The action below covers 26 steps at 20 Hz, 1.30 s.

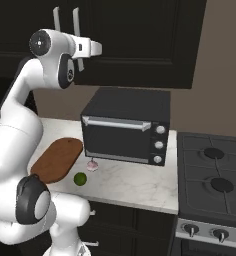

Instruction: Open the cabinet. Place the bowl and condiment on the counter. Then place the lime and garlic on the cutting board.

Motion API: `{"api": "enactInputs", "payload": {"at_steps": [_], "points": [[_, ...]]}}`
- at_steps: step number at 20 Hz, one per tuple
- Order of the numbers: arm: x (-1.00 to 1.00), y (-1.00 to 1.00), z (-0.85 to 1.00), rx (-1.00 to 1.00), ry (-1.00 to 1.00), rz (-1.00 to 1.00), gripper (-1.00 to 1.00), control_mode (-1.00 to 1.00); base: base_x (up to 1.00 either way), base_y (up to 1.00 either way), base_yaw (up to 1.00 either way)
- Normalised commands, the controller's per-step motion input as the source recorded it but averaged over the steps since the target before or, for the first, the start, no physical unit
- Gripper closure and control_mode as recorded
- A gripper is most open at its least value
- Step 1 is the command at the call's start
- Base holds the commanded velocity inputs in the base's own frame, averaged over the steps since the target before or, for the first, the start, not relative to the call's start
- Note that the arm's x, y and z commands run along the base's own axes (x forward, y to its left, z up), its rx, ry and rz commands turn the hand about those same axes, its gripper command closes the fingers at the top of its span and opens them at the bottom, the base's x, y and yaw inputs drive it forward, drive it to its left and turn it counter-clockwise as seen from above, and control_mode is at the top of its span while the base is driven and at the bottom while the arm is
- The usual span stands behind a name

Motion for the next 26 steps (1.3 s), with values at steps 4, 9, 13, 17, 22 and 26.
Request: {"api": "enactInputs", "payload": {"at_steps": [4,9,13,17,22,26], "points": [[-0.40,-0.41,0.00,0.01,0.06,-0.03,1.00,-1.00,0.00,0.00,0.00],[-0.52,-0.43,0.00,0.04,0.04,0.00,1.00,-1.00,0.00,0.00,0.00],[-0.48,-0.38,-0.01,0.06,-0.01,0.02,1.00,-1.00,0.00,0.00,0.00],[-0.36,-0.36,0.00,0.05,-0.02,0.06,1.00,-1.00,0.00,0.00,0.00],[-0.31,-0.34,-0.01,0.01,0.00,0.06,1.00,-1.00,0.00,0.00,0.00],[-0.31,-0.33,-0.02,0.00,0.01,0.08,1.00,-1.00,0.00,0.00,0.00]]}}
